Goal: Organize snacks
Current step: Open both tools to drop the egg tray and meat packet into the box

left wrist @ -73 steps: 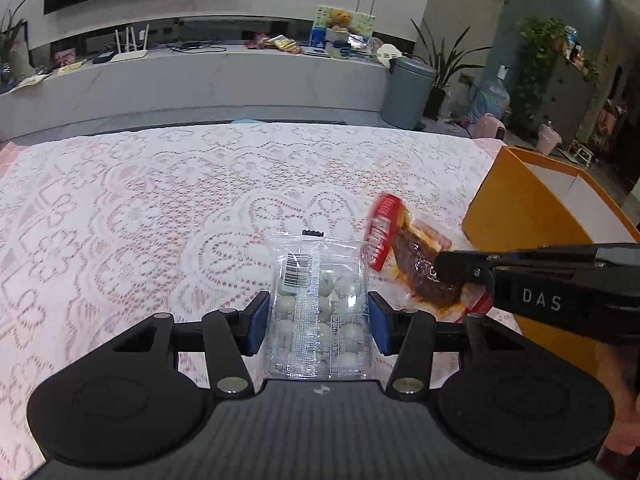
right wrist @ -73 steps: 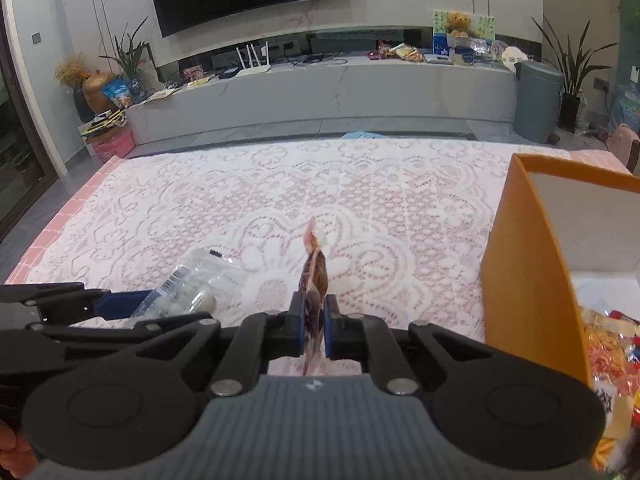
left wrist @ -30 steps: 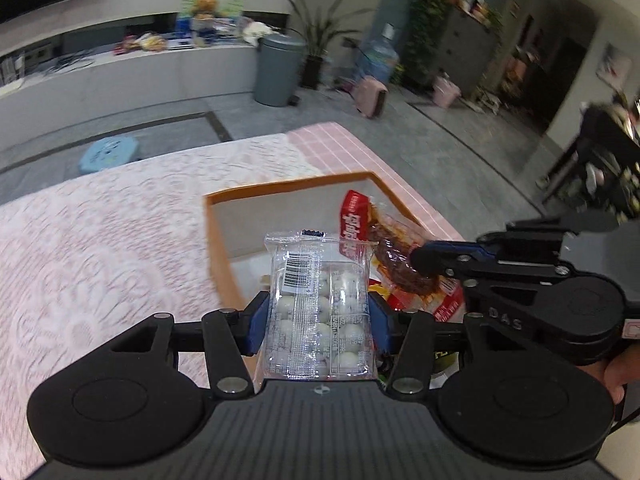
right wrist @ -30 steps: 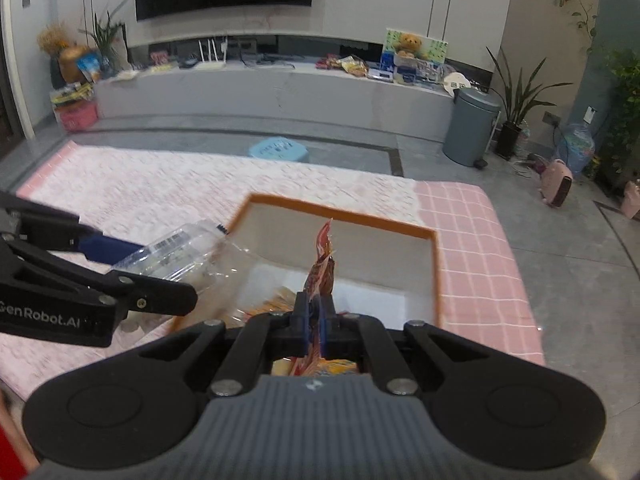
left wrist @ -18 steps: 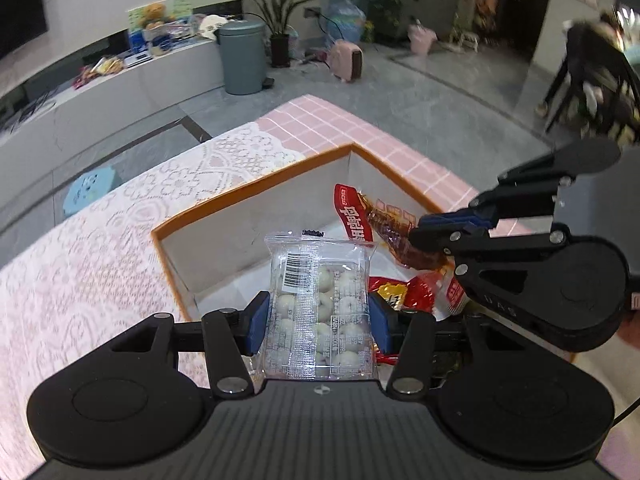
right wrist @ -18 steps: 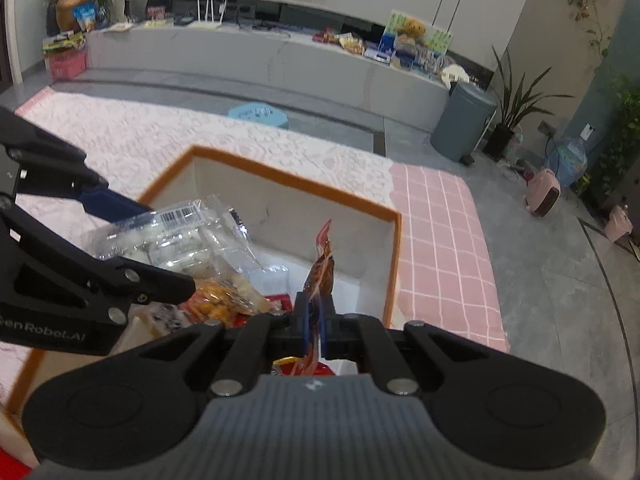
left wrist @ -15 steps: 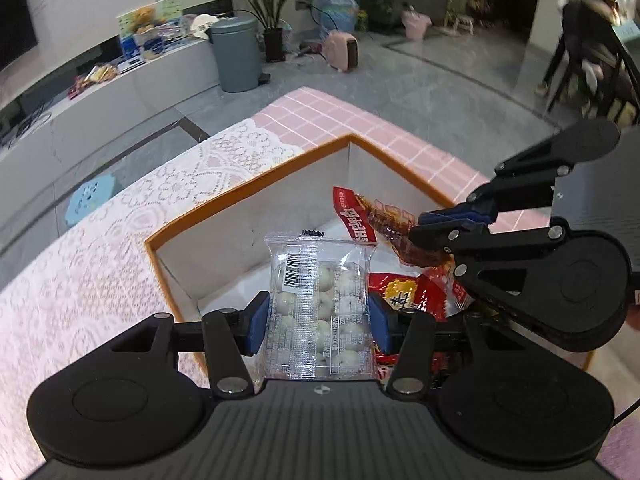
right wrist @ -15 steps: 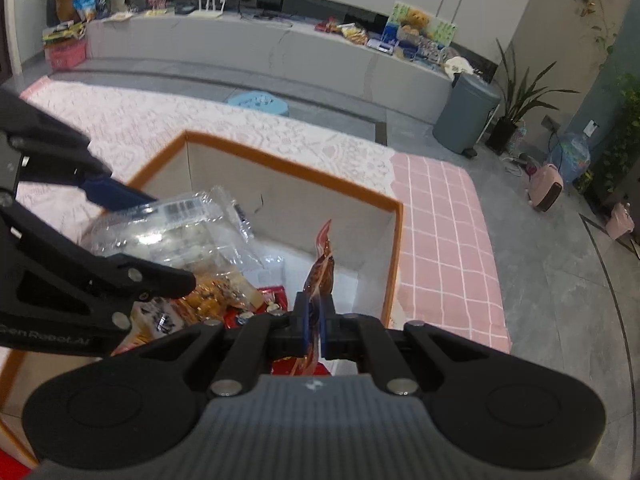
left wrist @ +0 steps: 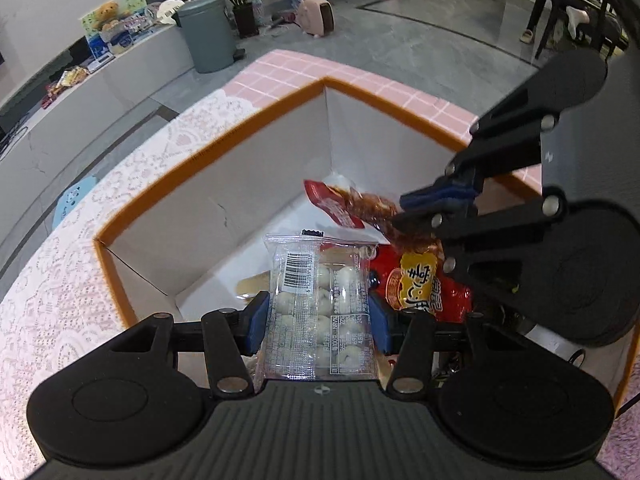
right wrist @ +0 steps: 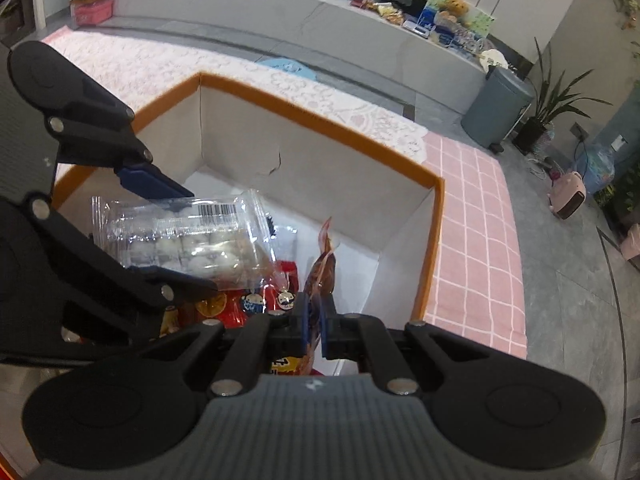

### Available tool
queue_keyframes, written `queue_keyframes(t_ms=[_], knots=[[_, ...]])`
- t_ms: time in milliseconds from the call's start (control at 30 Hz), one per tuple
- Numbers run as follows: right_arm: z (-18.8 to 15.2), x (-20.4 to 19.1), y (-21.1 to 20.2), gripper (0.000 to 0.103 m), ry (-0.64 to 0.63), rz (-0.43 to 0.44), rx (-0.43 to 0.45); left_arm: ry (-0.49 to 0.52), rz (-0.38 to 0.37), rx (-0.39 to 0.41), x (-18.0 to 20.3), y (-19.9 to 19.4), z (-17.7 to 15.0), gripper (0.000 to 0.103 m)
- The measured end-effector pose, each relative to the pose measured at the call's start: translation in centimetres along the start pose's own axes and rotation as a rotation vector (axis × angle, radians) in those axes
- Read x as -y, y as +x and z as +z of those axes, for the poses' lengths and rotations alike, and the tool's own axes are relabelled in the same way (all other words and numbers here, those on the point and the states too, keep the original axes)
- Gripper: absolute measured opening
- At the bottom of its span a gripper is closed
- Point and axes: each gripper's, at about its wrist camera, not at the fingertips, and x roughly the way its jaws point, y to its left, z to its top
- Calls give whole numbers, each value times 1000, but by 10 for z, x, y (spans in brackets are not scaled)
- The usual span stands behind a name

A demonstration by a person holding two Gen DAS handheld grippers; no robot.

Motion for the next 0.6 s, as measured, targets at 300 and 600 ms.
queue_keyframes(t_ms=[300,600], knots=[[6,2,0,7,15,38,-24,23,4,-3,6,-4,-8,73],[10,-4,-17,50,-21,34,-52,77,29,14,17,-25,-13,77]])
